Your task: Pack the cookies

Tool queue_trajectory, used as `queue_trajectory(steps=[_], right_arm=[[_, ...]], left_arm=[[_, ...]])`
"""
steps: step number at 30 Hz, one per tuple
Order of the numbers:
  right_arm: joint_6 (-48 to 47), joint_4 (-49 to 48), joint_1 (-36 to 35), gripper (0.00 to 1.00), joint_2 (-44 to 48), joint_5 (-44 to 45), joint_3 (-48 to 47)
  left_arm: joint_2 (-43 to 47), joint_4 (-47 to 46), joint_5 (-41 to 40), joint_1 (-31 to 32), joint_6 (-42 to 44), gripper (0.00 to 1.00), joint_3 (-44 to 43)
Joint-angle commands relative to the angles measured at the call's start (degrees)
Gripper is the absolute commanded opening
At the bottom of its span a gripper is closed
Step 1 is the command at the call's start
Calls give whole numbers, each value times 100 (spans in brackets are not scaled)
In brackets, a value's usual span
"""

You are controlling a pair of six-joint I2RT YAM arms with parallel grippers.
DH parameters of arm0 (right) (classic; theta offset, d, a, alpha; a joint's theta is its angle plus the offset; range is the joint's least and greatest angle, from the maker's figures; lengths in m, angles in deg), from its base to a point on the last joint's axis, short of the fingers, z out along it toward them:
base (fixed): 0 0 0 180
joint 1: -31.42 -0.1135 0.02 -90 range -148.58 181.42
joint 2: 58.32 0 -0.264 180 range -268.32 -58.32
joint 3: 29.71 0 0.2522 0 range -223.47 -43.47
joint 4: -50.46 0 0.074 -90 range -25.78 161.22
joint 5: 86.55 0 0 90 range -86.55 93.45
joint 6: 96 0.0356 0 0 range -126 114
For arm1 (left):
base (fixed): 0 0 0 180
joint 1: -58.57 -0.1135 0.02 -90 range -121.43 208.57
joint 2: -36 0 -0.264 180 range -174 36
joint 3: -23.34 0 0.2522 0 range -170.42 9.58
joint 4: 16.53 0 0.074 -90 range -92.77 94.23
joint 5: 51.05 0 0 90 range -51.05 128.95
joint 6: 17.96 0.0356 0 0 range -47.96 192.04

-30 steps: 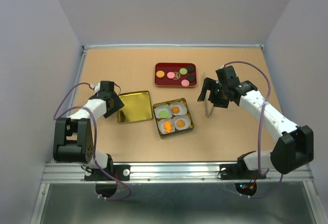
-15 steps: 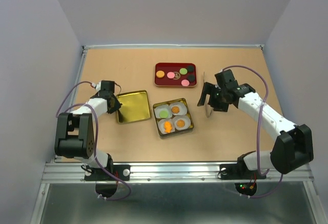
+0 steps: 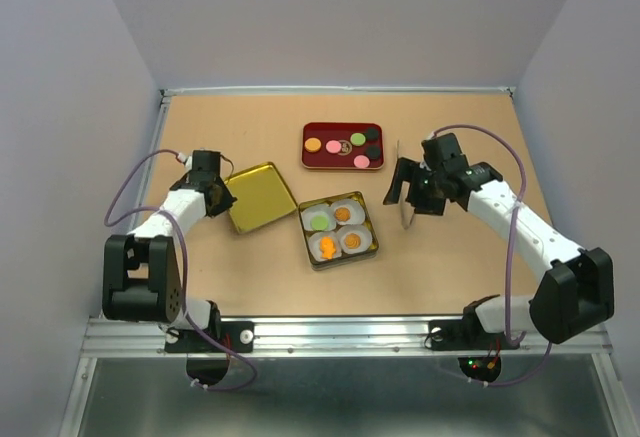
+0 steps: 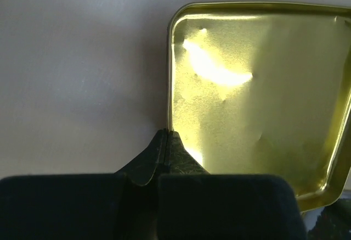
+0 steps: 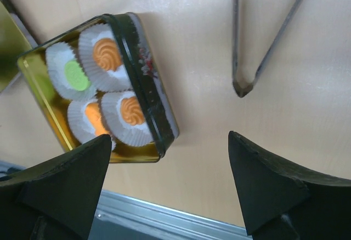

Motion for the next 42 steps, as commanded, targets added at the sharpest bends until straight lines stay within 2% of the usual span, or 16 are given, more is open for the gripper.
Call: queue_trajectory(steps=[1,3,5,6,9,11,15,18,20,21,22,24,27,31,38,42], right_arm=[[-109,-335,-15,92,266,-689,-606],[-100,-606,-15,93,284,-1093,-746],[22,-931,-24,93,319,-1918,-905],[136,-1516,-24,94,363,-2582,-896],[655,-2695,-102,96,495,-3403,-739],[674,-3102,-147,99,521,-3564,-764],[813,-3218,-147,100,285,-3687,-1045],[1892,-3867,-147,100,179,-3925,-1020],[3165,-4708,-155,100,178,-4188,-818],[3735,-6105,-155,100,213,-4319,-347],[4924,-6998,-155,100,301,-4294,-108],[5803,-8293,-155,100,258,-4198,123],[6595,-8316,-182,100,-49,-4241,-105],[8210,-8299,-305,100,-270,-4224,44],[8996,-8517,-928,100,-673,-3934,-237],[9532,-9306,-1394,100,-1244,-3609,-439]], left_arm=[[892,445,-189,-12,278,0,-605],[1164,419,-110,-12,348,0,-666],[1621,253,56,-12,488,0,-676],[1962,165,153,-12,532,0,-623],[2525,-344,661,-12,717,0,-570],[2772,-651,1493,-12,814,0,-587],[3255,-1030,2331,75,998,0,-509],[3678,-1469,1992,233,1104,0,-351],[4152,-1987,1554,321,1174,0,0],[4458,-2163,1412,339,1227,0,254],[4592,-2531,1306,348,1253,0,378],[4803,-2849,1035,383,1367,0,545],[5286,-3727,682,479,1587,0,1115],[5262,-5167,233,506,2210,0,1443],[4796,-6769,513,568,2861,0,1460],[4655,-7122,786,603,3195,0,1460]])
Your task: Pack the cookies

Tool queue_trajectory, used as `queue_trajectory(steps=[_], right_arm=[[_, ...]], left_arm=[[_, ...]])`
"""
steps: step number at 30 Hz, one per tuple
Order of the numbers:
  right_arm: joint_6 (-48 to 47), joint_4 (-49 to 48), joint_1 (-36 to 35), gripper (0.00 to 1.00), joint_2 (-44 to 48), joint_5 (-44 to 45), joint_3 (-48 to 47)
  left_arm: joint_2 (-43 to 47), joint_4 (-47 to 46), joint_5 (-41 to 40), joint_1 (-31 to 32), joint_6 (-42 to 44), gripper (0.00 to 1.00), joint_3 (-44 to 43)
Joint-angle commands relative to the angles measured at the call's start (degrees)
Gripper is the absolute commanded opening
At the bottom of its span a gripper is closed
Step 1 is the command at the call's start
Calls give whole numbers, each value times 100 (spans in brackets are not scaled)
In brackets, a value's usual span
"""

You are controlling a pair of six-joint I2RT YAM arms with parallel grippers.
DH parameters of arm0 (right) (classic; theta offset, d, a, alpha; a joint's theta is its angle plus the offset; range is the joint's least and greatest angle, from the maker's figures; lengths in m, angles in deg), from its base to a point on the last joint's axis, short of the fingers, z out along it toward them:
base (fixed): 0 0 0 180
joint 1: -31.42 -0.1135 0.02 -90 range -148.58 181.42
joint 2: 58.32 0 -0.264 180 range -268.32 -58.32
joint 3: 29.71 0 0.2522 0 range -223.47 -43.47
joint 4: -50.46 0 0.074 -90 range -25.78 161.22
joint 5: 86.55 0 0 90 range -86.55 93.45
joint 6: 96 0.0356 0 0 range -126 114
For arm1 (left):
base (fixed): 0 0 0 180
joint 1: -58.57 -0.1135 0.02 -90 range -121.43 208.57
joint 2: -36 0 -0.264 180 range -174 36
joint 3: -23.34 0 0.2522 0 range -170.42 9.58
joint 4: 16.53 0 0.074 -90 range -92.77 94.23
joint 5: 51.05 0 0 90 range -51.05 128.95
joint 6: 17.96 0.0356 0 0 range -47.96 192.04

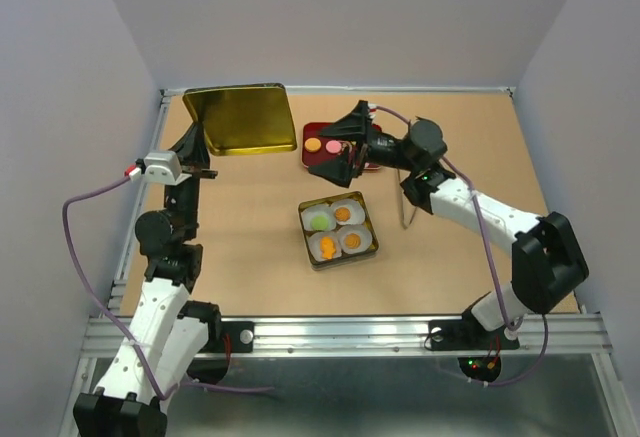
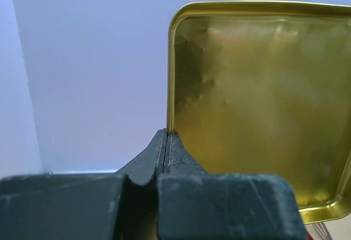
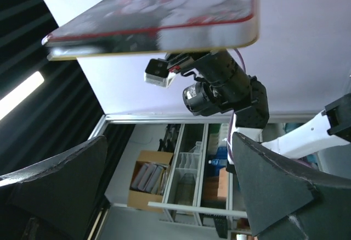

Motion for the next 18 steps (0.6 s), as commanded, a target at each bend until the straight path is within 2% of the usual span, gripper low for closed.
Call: queue_trajectory(steps=[1,4,10,14,18], right_arm=[[1747,-1139,-480,100,-671,376,-622],[2046,-1551,-622,100,-1079,472,-1124],[2390,-2377,-640,100,-1483,1131,-1432],[2460,-2431,-658,100,-1588,1027,-1731],[2478,-2511,-649,100,-1518,1106,-1522]], left_arm=[[4,-1264,216,48,507,0,-24],[82,-1379,286,48,561,0,99],[390,-1397,260,48,762,0,363],[416,-1317,102,48,929,0,407],[425,-1396,128,48,904,0,407]])
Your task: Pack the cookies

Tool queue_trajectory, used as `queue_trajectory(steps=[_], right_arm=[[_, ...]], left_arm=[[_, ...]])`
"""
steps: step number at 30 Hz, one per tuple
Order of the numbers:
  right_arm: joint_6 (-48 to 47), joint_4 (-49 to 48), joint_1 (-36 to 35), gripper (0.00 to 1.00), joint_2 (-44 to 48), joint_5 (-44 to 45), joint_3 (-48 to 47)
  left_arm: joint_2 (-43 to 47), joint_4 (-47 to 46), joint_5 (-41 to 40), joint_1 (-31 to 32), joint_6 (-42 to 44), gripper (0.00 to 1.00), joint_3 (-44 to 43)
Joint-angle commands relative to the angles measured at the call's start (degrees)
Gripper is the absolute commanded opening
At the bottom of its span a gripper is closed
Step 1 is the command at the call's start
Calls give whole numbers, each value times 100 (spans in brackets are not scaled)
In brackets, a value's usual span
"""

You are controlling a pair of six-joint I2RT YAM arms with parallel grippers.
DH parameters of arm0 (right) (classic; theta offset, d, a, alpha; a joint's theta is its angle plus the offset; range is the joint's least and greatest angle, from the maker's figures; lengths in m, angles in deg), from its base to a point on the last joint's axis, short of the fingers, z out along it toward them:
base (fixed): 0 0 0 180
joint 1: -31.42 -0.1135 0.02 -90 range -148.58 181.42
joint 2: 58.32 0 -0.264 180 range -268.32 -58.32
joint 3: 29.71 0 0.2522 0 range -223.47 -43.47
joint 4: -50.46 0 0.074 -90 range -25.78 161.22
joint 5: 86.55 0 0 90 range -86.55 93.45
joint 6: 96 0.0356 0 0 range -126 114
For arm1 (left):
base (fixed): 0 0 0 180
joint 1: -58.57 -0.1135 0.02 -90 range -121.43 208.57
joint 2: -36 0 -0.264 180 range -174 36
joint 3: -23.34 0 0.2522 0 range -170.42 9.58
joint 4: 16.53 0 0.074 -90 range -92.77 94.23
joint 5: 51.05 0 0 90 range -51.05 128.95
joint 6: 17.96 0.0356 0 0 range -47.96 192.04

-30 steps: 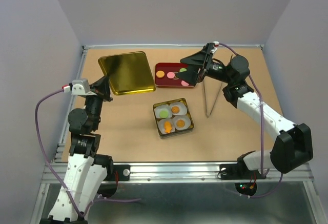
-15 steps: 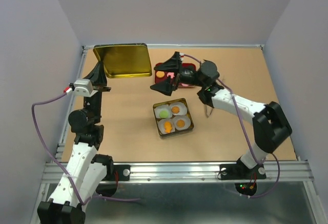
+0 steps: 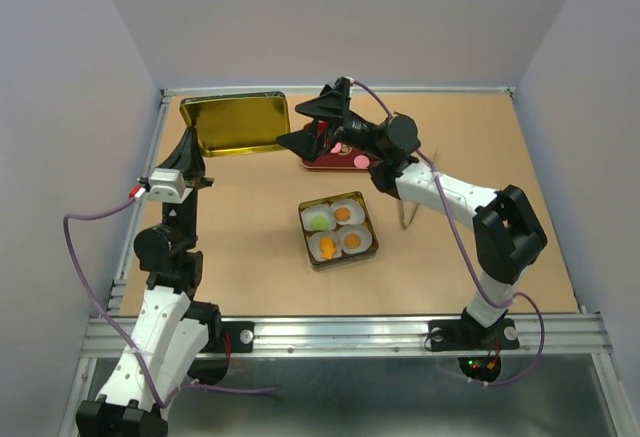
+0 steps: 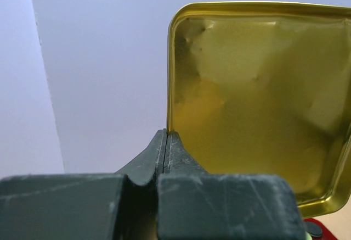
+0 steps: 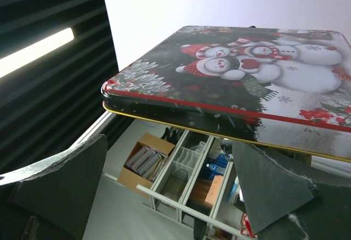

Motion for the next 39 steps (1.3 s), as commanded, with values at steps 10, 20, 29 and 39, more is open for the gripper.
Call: queue_trajectory(steps=[10,20,29,39], right_arm=[[2696,-1611,-13,100,-72,974,168],[3144,-1664,-320,100,-582,1080,-289],[3259,-2165,-347,100,-573,1284,-402],[2063,-2069,-163,98,138,-519,588]], left_arm=[[43,-1029,207,35,307,0,55],[7,-1100,1209,35,1413,0,-340],[-19,-950,1431,35,2302,0,-972],[50,-431,1016,35,2321,0,-1246]])
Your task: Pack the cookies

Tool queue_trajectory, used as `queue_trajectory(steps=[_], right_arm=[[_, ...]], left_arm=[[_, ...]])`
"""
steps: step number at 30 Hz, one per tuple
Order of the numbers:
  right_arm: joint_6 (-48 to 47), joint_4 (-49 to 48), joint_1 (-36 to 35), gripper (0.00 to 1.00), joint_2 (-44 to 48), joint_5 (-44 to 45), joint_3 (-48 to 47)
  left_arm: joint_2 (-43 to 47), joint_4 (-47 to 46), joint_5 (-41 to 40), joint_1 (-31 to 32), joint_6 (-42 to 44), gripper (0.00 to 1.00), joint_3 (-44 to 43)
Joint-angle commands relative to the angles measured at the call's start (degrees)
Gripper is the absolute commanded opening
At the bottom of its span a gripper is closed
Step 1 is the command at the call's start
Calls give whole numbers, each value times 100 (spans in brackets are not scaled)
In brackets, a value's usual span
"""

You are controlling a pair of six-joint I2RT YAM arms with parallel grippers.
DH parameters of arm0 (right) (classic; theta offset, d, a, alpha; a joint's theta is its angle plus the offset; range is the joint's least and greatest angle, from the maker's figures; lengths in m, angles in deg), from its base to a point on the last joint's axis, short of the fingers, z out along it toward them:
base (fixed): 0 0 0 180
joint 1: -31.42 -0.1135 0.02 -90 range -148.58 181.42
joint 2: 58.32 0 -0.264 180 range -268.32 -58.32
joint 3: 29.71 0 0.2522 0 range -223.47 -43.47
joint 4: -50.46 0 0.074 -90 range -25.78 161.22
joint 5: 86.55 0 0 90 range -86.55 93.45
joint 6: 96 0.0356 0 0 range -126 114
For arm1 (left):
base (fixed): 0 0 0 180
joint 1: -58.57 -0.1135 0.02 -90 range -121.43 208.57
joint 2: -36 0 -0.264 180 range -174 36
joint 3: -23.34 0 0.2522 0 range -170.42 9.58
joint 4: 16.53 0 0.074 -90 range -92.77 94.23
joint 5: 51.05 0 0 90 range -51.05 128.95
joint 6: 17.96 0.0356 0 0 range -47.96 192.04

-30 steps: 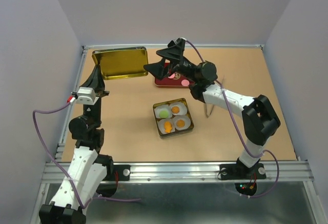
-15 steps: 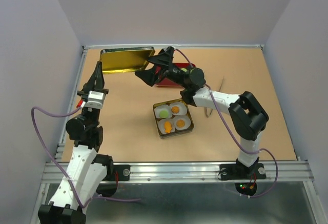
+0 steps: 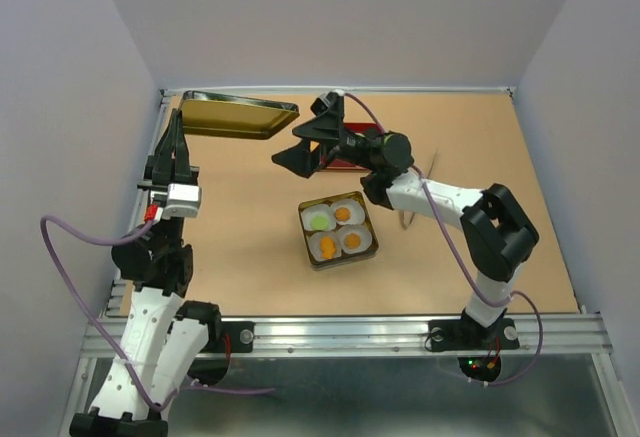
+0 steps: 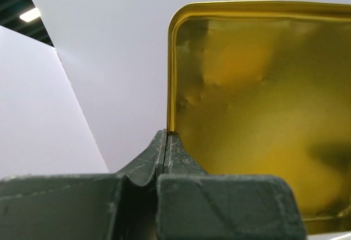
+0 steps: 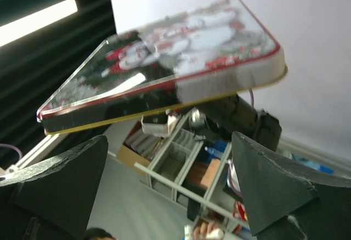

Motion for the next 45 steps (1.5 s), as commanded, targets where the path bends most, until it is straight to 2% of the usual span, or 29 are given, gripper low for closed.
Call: queue_trajectory(steps=[1,7,9,10,11,12,13,14,15,17,20,24,25,27,29,37,40,45], right_arm=[[2052,-899,172,98,682,-644,731],[1807,-873,347,95,1166,-1189,1260],[1028,-576,706,95,1586,-1337,1489],[519,96,865,95,1789,-1469,1481],[-1078,755,1110,95,2226,-1680,1368],[-2199,1754,1173,96,2509,-1673,1219],[-3550,4583,1174,99,2738,-1482,895],[-6209,6108,991,100,3045,-305,152],[-7010,7211,816,100,3144,307,32],[-7910,7230,726,100,3258,898,135],[-8754,7257,595,99,3242,1523,110],[-9644,7222,305,99,3127,1913,-145],[-9742,7213,269,99,3101,1930,-232],[-9952,7195,173,99,2952,1878,-487],[-9988,7186,120,99,2855,1782,-741],[-9980,7256,-12,100,3135,1456,-1033],[-10094,7554,-12,100,3398,1622,-937],[-10182,7880,-12,100,3759,2246,-515]], left_arm=[[276,-459,-76,35,-88,0,-114],[145,-409,-68,35,-158,0,-358],[189,-382,55,35,-342,0,-411],[232,-373,91,35,-422,0,-446],[268,-138,91,35,-596,0,-568],[285,21,100,35,-676,0,-657],[312,335,30,35,-756,0,-805],[303,530,-40,35,-922,0,-894],[303,723,-154,35,-1019,0,-973],[268,1275,-129,26,-1203,0,-1166],[259,1839,117,35,-1598,0,-1368],[-12,2753,450,35,-2486,0,-1869],[-83,2895,625,35,-2488,0,-1940],[-101,2792,855,35,-2663,0,-1854],[-57,2677,629,35,-2760,0,-1739],[-522,3256,188,35,-2585,0,-2011],[-663,3476,21,35,-2602,0,-2169],[-742,3861,231,35,-2804,0,-2388]])
